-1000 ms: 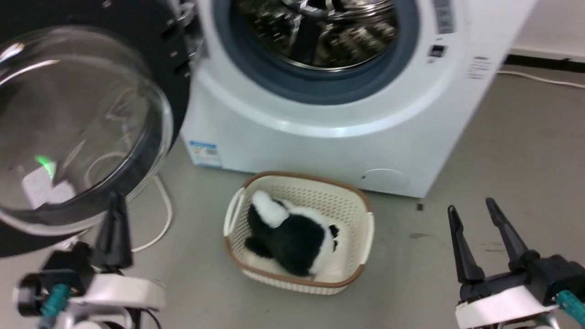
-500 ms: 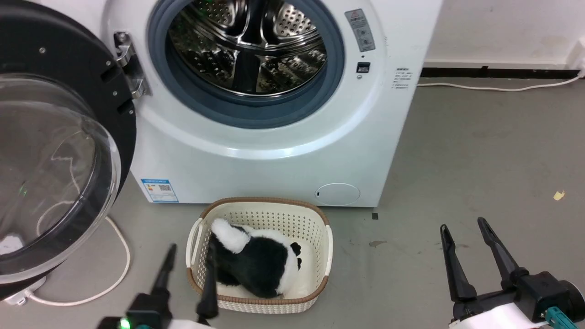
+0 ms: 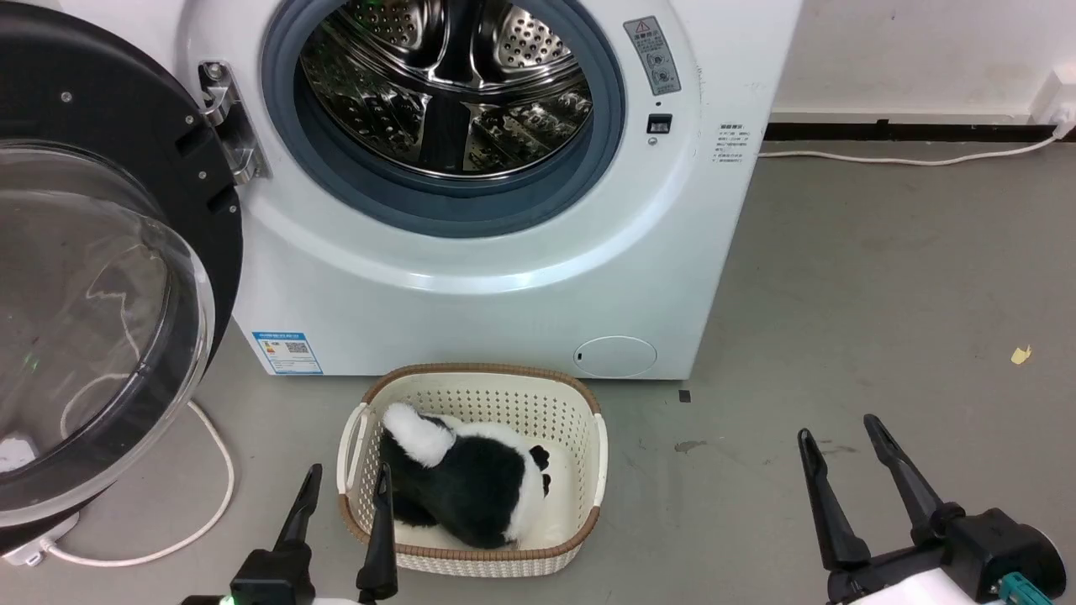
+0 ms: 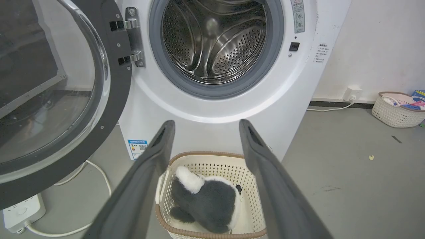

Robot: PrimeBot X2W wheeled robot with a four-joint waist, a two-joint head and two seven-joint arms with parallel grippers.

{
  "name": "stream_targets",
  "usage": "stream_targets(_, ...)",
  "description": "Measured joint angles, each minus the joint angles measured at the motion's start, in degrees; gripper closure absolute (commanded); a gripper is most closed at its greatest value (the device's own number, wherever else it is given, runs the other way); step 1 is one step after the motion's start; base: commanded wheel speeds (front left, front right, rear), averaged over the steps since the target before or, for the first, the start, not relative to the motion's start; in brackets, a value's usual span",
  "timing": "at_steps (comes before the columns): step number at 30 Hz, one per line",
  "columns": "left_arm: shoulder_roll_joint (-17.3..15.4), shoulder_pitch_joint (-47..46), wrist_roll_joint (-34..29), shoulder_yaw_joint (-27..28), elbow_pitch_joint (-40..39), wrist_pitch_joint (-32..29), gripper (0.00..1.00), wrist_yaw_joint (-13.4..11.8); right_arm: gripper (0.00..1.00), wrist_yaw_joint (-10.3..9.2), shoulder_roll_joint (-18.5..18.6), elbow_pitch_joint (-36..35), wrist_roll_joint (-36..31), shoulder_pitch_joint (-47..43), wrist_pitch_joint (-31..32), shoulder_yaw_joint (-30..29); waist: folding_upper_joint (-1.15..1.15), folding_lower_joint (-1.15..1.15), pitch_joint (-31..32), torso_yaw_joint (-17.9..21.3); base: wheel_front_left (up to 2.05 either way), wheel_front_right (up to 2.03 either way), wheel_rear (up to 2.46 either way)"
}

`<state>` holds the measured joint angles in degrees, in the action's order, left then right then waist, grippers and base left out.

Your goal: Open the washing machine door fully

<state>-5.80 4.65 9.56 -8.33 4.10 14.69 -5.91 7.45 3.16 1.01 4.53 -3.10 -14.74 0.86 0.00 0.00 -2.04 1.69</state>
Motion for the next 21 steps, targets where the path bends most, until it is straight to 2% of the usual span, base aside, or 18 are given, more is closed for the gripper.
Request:
stream_targets(16, 1.3, -0.1, -1.4, 1.8, -1.0, 0.0, 0.0, 0.6, 0.0, 0.0, 0.0, 0.2, 0.5, 0.0, 0.0, 0.4, 0.0, 0.0, -0.8, 0.2, 0.0, 0.0, 0.0)
stream_targets(17, 1.3, -0.1, -1.4, 1.8, -0.9, 0.0, 1.0, 0.7, 1.0, 0.0, 0.0, 0.2, 0.5, 0.0, 0.0, 0.4, 0.0, 0.01, -0.9, 0.2, 0.0, 0.0, 0.0)
stream_targets(21, 1.3, -0.1, -1.3, 1.7, -0.8, -0.1, 1.0, 0.7, 1.0, -0.01, 0.0, 0.2, 0.5, 0.0, 0.1, 0.3, 0.0, 0.0, -0.9, 0.1, 0.0, 0.0, 0.0)
